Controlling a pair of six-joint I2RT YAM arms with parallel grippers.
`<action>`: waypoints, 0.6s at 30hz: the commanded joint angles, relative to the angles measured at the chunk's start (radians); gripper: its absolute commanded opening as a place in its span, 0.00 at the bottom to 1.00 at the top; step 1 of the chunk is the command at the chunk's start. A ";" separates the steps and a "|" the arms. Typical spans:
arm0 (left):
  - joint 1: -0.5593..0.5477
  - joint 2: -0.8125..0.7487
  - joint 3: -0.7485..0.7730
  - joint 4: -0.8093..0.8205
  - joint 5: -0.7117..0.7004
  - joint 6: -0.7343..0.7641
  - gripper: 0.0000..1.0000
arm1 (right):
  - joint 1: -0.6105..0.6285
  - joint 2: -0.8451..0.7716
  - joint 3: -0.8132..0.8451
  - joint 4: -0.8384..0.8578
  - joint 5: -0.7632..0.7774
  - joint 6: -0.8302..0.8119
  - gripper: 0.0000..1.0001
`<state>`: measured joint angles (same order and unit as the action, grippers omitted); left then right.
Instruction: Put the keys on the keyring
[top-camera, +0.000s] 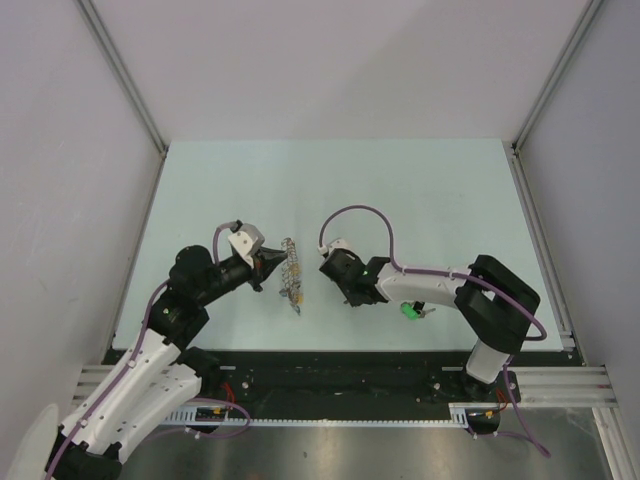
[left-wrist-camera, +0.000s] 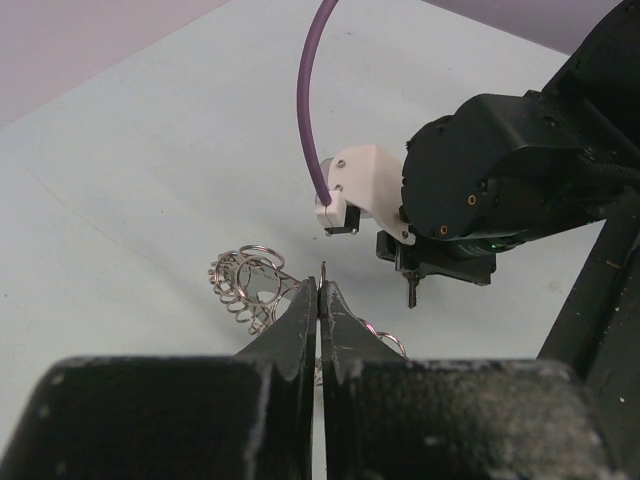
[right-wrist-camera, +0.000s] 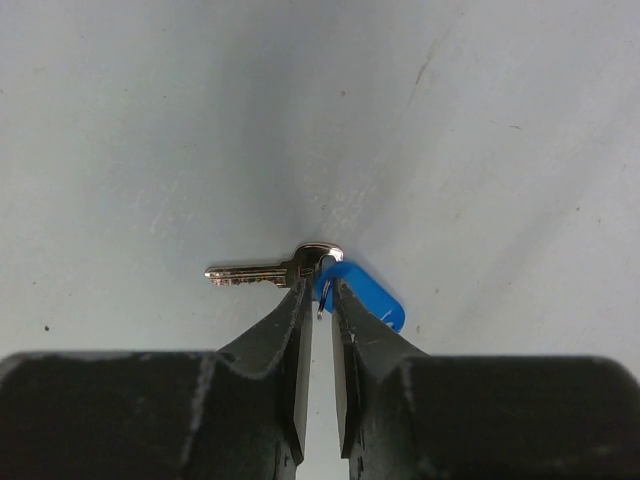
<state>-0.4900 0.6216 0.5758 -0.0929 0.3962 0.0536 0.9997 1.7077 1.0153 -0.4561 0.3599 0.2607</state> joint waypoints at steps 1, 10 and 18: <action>0.007 -0.013 0.013 0.048 0.006 0.015 0.00 | 0.005 0.027 0.035 -0.009 0.028 0.000 0.17; 0.007 -0.013 0.015 0.048 0.009 0.017 0.00 | 0.007 0.027 0.037 -0.009 0.033 -0.011 0.03; 0.007 -0.010 0.012 0.047 0.009 0.017 0.01 | 0.007 -0.127 0.035 0.026 0.014 -0.081 0.00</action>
<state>-0.4900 0.6216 0.5758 -0.0925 0.3962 0.0536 1.0004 1.7058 1.0229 -0.4580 0.3756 0.2230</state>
